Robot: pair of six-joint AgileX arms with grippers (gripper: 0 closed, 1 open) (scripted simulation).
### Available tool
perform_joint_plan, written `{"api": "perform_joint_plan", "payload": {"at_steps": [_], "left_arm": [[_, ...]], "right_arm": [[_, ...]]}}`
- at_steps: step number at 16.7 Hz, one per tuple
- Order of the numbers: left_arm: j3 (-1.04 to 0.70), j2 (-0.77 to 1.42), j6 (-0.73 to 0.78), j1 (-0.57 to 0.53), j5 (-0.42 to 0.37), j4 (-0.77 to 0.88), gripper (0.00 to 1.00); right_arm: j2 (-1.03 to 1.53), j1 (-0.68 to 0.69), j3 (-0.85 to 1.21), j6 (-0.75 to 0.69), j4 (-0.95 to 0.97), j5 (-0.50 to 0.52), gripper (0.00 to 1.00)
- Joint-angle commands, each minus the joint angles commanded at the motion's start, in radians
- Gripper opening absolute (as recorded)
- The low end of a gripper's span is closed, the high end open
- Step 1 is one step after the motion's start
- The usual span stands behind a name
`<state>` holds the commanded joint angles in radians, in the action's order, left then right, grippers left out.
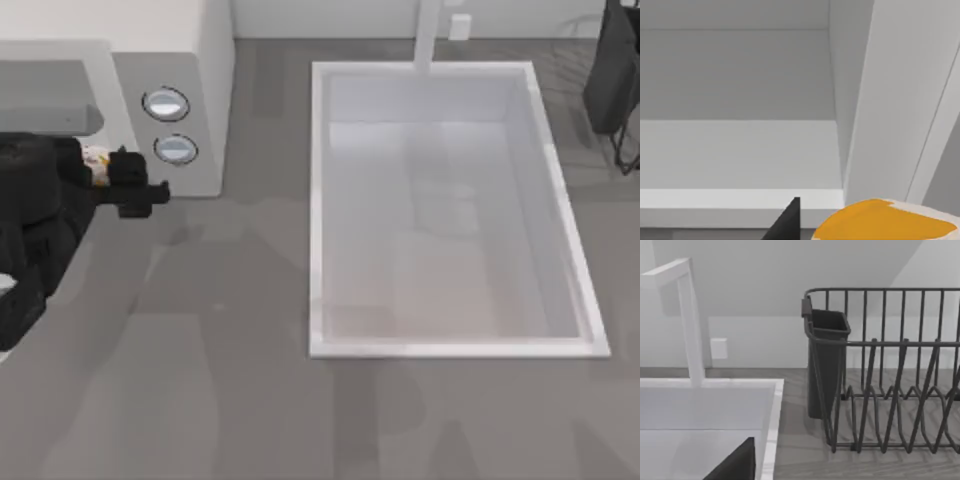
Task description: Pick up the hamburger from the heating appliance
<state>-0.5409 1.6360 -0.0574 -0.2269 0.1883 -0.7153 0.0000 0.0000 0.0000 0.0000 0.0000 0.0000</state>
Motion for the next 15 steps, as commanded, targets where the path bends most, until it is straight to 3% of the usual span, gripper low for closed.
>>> {"api": "perform_joint_plan", "payload": {"at_steps": [7,14,15], "left_arm": [[0.110,0.316,0.001,-0.003,-0.007,-0.465,0.00],[0.130,0.364,0.001,-0.003,-0.008,-0.521,0.00],[0.130,0.364,0.001,-0.003,-0.008,-0.521,0.08]], "right_arm": [[0.000,0.000,0.000,0.000,0.000,0.000,1.00],[0.000,0.000,0.000,0.000,0.000,0.000,1.00],[0.000,0.000,0.000,0.000,0.000,0.000,1.00]]}}
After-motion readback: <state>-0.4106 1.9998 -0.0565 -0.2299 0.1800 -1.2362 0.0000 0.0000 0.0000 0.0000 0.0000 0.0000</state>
